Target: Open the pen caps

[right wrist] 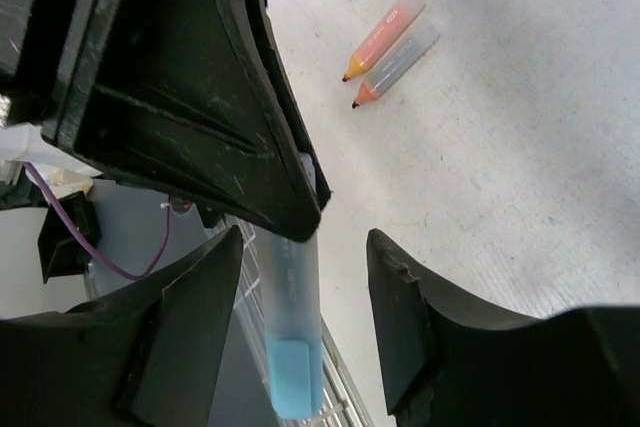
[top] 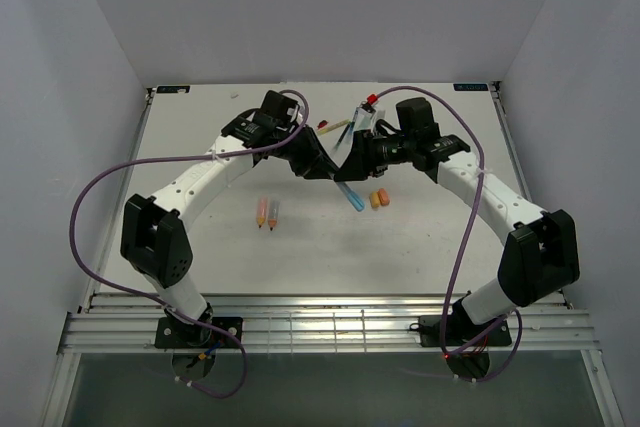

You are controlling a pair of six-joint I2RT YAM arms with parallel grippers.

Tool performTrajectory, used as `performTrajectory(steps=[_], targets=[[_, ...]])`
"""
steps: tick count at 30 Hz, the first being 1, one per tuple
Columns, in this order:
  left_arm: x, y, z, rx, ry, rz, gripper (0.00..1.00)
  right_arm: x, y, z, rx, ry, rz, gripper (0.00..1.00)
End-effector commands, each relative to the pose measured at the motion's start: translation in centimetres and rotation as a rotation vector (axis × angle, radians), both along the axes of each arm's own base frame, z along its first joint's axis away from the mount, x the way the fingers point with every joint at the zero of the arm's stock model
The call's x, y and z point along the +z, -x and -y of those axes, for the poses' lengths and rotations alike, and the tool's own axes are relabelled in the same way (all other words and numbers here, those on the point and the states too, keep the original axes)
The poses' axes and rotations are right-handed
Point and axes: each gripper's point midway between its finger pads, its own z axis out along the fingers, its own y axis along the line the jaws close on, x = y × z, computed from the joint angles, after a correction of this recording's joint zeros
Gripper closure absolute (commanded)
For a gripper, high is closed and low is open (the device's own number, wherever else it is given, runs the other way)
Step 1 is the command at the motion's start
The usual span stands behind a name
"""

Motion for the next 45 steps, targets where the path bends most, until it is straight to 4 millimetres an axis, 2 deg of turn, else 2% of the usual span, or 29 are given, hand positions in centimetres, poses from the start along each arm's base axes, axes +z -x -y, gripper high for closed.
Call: performTrajectory(steps=[1,2,5,9,20,26,30,34,35,36,39,41,42,43,44,45], targets=[[3.1,-0.4,-1.6,0.046,0.017,0.102,1.00,0.2,1.6,1.0,0.013,0.029,0.026,0.40],[3.4,-0.5,-1.9,0.050,0.019,0.111,1.00,0.3,2.0,1.4,0.014,0.032,0.036,0.40],[3.7,-0.9,-2.5,0.058,0.022,0.122,1.00,-1.1,3.3,2.1,0.017,0.052,0.024,0.38],[3.8,-1.0,-3.0,0.069,0.023,0.123,1.00,-1.9,4.3,2.2,0.040,0.040,-0.001,0.38],[4.2,-1.0,-3.2,0.067,0.034,0.127,1.00,-0.3,2.9,1.0,0.031,-0.006,0.015,0.43],[4.0,-0.9,-3.3,0.083,0.036,0.106,1.00,-0.5,3.1,0.2,0.043,-0.021,0.004,0.53],[3.8,-0.9,-3.3,0.094,0.034,0.098,1.00,-0.4,2.9,-0.2,0.037,-0.023,0.007,0.67],[3.3,-0.9,-3.4,0.100,0.032,0.084,1.00,-0.3,2.8,-0.4,0.032,-0.022,0.005,0.76],[3.2,-0.9,-3.3,0.097,0.029,0.081,1.00,-0.3,2.8,-0.4,0.030,-0.021,0.004,0.81],[3.2,-0.9,-3.3,0.097,0.027,0.086,1.00,-0.4,2.8,-0.4,0.027,-0.018,0.001,0.92],[3.1,-1.6,-3.9,0.128,0.001,0.118,1.00,-1.0,3.1,0.0,0.003,0.026,-0.009,0.92],[3.1,-3.1,-4.7,0.165,-0.007,0.159,1.00,-1.1,4.0,0.2,0.005,0.037,-0.010,0.92],[3.0,-3.8,-5.1,0.183,-0.004,0.171,1.00,-2.5,4.5,0.7,-0.012,0.073,-0.028,0.92],[2.4,-4.8,-6.4,0.221,-0.007,0.167,1.00,-2.5,5.0,1.1,-0.019,0.076,-0.018,0.92],[3.0,-5.8,-6.7,0.239,0.023,0.203,1.00,-3.1,5.4,1.4,-0.023,0.085,-0.026,0.92],[3.1,-6.9,-7.7,0.275,0.034,0.217,1.00,-4.5,6.1,1.9,-0.035,0.105,-0.058,0.92]])
